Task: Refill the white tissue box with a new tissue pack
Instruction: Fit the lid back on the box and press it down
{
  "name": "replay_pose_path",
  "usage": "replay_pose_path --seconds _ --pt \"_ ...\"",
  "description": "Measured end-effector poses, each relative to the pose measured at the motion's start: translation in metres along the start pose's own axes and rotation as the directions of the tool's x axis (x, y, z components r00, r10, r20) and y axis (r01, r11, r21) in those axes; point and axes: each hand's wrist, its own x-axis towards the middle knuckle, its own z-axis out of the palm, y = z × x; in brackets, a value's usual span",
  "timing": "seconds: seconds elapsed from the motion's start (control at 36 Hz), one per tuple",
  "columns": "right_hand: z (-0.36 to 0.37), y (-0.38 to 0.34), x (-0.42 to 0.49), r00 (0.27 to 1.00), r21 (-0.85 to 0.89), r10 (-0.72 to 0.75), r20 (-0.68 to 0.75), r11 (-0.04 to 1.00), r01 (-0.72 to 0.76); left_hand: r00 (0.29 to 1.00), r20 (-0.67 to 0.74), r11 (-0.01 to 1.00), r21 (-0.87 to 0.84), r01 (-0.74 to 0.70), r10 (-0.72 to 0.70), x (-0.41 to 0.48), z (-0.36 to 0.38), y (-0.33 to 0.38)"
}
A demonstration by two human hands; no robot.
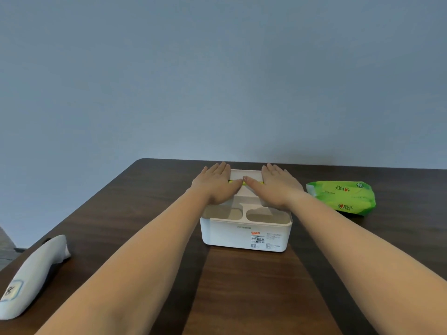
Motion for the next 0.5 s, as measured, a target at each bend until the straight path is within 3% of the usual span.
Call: replay_pose_path --seconds 0.14,0.28,0.5 --pt "0.002 0.0 -0.006 0.998 0.013 0.0 -0.057 1.0 0.001 0.999 -0.052 0.997 -0.079 0.002 -0.006 -0.006 0.003 0.0" --pt "0.008 0.0 -0.025 0.986 0.143 0.023 -0.168 0.99 0.001 0.986 -0.135 0.937 -0.347 0.041 -0.093 -0.02 0.013 -0.006" --pt "0.012 0.003 -0.058 0.988 0.166 -0.026 -0.152 0.985 0.052 0.983 -0.159 0.879 -0.477 0.005 -0.092 -0.06 0.03 -0.006"
